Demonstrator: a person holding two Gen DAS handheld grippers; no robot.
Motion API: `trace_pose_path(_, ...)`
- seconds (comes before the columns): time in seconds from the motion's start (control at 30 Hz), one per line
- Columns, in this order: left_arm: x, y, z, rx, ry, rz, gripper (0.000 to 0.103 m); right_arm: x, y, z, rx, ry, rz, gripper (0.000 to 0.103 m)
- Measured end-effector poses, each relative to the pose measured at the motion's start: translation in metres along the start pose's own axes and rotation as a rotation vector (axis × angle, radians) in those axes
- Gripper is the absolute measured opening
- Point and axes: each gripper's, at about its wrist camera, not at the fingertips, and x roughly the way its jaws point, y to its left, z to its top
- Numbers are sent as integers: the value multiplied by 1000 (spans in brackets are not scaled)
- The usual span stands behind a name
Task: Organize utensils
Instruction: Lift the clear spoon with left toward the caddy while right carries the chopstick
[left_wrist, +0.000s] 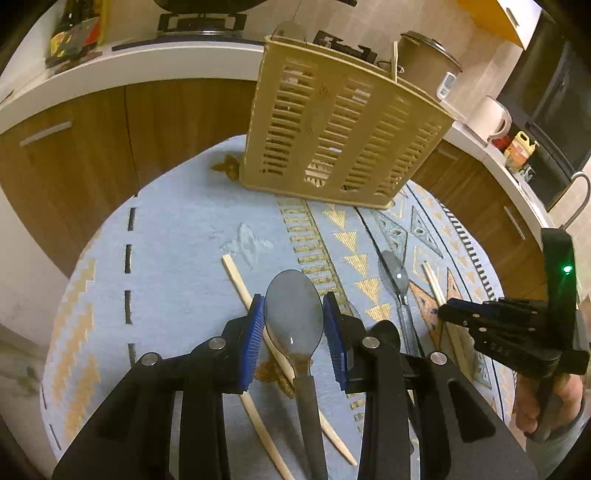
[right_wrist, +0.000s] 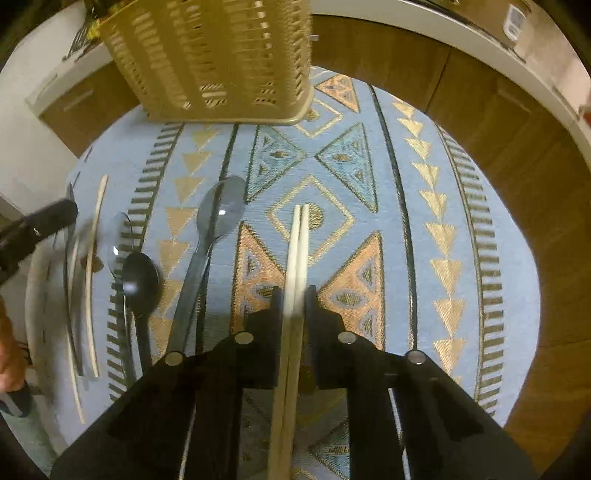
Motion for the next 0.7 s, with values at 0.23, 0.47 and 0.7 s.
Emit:
trace_pose_path(0.23,-16,-2,2,10,-59,-38,30,-18,7,-13,-13,-63,27,10)
trace_pose_path(0.47,-53,-10,8,39,-164,-49,30,-71,12,-47,-15,-257,85,10)
trace_pose_path(0.7,-88,-25,8,64,-266,-59,30,-109,12,-58,1,-424,148,10)
